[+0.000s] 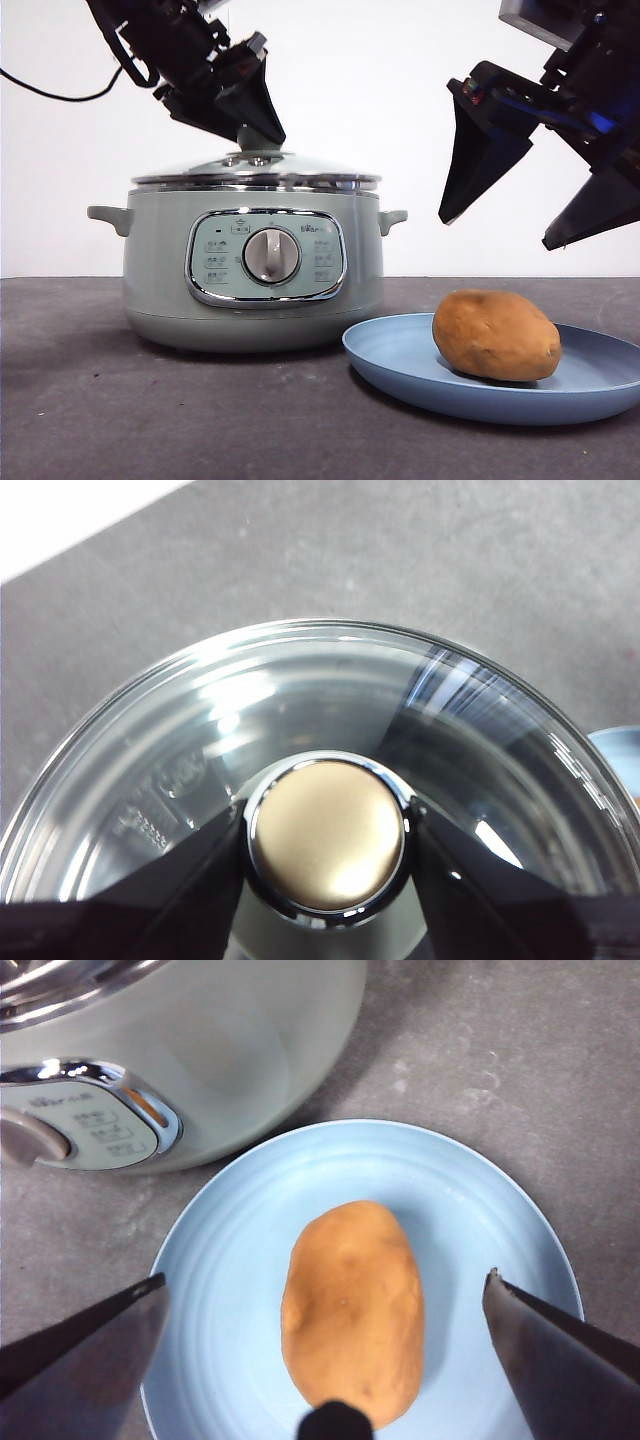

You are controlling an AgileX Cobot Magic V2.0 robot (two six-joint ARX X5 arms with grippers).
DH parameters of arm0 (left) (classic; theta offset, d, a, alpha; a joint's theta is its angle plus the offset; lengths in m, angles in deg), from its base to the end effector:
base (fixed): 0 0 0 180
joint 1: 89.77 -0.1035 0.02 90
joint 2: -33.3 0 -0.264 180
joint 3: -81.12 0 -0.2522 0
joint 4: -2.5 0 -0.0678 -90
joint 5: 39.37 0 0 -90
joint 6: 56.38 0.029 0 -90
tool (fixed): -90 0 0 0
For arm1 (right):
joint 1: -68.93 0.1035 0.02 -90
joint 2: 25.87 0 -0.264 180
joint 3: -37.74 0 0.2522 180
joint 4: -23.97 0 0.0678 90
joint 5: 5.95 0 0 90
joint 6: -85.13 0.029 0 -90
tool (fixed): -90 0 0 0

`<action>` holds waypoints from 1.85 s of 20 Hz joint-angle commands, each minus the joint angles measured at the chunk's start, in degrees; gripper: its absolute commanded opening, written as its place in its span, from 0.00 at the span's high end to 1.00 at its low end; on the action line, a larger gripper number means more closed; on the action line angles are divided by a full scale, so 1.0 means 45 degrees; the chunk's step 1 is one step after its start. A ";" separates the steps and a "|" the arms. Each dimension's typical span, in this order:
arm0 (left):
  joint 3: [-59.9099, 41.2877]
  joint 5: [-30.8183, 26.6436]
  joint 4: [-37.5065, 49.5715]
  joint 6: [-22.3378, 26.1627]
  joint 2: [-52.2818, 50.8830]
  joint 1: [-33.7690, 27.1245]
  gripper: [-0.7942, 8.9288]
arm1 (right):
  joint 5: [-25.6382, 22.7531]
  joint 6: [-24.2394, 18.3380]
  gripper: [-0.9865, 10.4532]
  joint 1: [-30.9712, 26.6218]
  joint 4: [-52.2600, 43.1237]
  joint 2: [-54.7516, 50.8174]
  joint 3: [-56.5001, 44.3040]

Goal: Take the potato out from the steamer,put the potato on the plate,close the lid

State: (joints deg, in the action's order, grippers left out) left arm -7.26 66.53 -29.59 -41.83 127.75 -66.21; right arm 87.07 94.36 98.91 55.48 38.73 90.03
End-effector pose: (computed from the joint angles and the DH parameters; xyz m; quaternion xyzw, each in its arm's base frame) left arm 0.3367 -0.1555 0.2995 0.1336 0.2562 -0.3574 0.8882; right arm 0.1924 0.1127 0.2212 -0.0151 0.3829 0.2335 0.8937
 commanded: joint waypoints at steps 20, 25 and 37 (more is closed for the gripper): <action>0.0053 -0.0243 -0.0393 -0.0631 -0.1078 0.0102 0.28 | 0.0029 0.0024 0.39 0.0029 0.0777 -0.1297 -0.0121; 0.0053 -0.0189 -0.2739 -0.1491 -0.3832 0.0112 0.28 | 0.1457 0.0078 0.39 0.0029 0.1151 -0.1933 0.0039; 0.0053 -0.0121 -0.9063 -0.2001 -0.7349 0.0112 0.93 | 0.4119 0.0058 0.77 0.0029 0.4546 -0.2467 0.2725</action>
State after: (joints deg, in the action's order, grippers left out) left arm -6.71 65.84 -69.89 -50.45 94.75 -65.91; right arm 105.13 94.38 98.91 75.81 27.80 101.92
